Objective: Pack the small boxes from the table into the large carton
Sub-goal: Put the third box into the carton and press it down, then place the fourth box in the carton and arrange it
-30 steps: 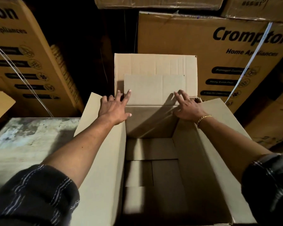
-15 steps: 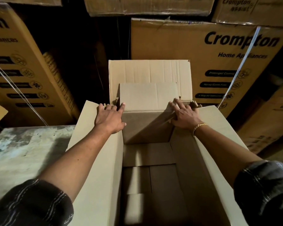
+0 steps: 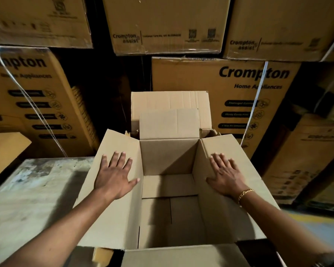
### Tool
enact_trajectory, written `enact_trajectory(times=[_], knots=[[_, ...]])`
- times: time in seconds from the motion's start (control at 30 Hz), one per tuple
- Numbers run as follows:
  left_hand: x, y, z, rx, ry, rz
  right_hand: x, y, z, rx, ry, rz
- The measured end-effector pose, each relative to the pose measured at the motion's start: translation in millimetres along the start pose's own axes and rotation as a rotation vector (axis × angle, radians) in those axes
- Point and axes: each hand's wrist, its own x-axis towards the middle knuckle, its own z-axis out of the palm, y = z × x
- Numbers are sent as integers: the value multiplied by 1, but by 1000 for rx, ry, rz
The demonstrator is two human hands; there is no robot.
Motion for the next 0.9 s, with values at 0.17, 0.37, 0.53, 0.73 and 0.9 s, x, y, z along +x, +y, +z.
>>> enact_trajectory(times=[0.17, 0.37, 0.53, 0.73, 0.9], knots=[[-56, 8, -12, -8, -29, -32, -52, 1, 3, -17, 30, -66], [-90, 7, -41, -86, 85, -74, -77, -5, -28, 102, 98, -96], [-115, -2, -60, -195, 151, -89, -83, -24, -52, 140, 157, -113], [-141, -41, -67, -270, 325, -94, -87, -74, -93, 184, 292, -201], [-183, -124, -59, -326, 362, -205, -78, -176, -128, 229, 366, -317]])
